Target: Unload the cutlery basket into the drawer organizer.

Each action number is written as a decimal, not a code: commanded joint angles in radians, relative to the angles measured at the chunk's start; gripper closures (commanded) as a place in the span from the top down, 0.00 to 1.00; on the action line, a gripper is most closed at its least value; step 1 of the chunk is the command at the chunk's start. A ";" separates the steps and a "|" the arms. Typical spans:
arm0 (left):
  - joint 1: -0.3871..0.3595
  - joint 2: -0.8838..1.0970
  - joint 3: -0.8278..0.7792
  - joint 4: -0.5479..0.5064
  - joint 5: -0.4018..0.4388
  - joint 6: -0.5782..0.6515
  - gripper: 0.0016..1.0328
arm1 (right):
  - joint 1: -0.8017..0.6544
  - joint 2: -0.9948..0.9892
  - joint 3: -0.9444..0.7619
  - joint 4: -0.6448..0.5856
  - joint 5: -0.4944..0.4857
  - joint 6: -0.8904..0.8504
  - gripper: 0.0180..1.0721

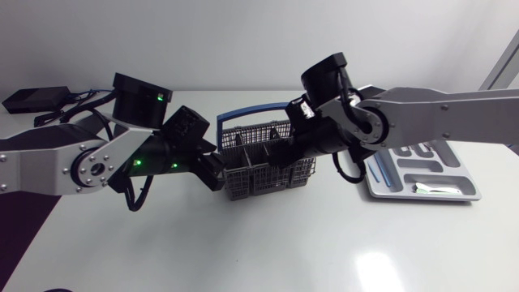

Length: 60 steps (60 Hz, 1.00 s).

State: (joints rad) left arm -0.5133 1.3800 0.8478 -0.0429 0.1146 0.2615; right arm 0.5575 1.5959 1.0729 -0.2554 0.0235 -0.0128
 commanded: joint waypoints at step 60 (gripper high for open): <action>-0.045 0.077 -0.019 0.064 0.005 -0.036 0.58 | 0.013 0.228 0.101 0.193 0.196 0.151 0.55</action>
State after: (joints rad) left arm -0.5514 1.4399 0.8474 0.0101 0.1146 0.2424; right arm 0.5587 1.7947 1.1465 -0.0776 0.2077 0.1089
